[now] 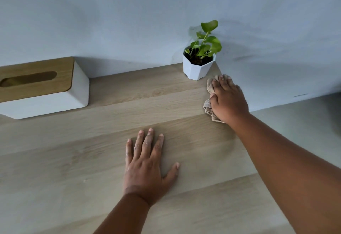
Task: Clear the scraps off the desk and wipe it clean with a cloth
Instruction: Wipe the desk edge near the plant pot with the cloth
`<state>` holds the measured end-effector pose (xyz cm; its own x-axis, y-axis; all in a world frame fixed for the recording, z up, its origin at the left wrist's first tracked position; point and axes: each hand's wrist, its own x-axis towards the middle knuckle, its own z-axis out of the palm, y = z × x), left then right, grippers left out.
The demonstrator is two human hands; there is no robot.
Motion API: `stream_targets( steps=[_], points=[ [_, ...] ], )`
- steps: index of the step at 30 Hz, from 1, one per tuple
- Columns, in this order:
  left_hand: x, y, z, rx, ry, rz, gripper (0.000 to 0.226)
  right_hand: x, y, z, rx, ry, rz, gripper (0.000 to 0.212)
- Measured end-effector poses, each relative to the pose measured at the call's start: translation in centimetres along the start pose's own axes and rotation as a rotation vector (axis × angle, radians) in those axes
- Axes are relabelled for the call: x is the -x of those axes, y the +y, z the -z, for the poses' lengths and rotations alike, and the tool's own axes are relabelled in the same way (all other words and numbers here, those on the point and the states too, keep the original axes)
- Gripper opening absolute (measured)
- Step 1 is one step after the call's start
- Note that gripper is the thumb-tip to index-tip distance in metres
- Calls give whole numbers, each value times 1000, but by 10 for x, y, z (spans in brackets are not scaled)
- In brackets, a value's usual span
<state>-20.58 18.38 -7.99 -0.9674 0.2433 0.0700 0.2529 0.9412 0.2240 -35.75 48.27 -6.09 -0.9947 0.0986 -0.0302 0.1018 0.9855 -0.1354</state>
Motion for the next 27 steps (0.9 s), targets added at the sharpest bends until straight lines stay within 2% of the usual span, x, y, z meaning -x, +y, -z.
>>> stream_targets(
  steps=[5, 10, 19, 27],
  points=[
    [-1, 2, 4, 1, -23, 14, 88, 56, 0, -2, 5, 10, 16, 61],
    [-1, 4, 10, 15, -48, 19, 89, 123, -2, 4, 32, -11, 47, 72],
    [1, 6, 12, 27, -17, 29, 87, 249, 4, -6, 36, -32, 66, 65],
    [2, 6, 10, 30, -5, 35, 87, 341, 36, -8, -9, 72, 135, 64]
  ],
)
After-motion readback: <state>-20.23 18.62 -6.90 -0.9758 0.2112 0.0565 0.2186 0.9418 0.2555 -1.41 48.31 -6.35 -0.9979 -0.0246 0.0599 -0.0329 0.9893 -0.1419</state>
